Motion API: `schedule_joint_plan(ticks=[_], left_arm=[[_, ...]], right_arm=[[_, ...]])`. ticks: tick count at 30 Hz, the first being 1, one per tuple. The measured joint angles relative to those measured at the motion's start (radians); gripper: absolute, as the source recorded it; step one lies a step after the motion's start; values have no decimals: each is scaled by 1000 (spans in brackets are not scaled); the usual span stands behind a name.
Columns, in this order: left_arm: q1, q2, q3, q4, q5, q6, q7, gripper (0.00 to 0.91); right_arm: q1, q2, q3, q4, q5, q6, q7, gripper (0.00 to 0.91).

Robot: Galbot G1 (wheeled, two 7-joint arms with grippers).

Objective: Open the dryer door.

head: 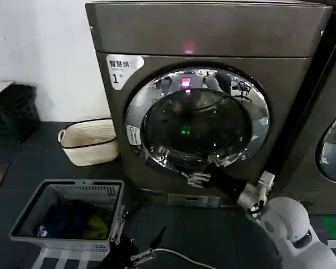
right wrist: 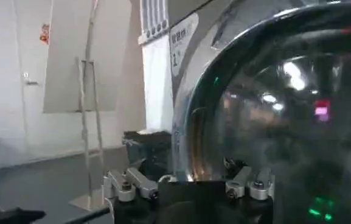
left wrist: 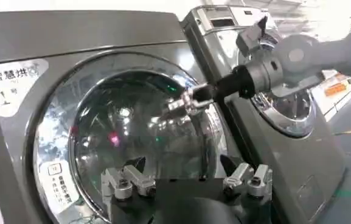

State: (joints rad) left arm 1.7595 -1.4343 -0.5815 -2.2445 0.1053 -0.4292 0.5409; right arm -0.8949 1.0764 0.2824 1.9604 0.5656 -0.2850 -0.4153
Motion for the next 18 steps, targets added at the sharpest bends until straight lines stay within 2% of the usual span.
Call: schedule_joint_plan(ticks=[10,18], left_arm=[[-3,-17,0,-4,5,2,1,907],[1,-29,5,-3,11,1,1,907]], right_arm=[[67,26,-68,-69,-6,4,44,907],[104,55,-110,-103,-40,12,76,907]])
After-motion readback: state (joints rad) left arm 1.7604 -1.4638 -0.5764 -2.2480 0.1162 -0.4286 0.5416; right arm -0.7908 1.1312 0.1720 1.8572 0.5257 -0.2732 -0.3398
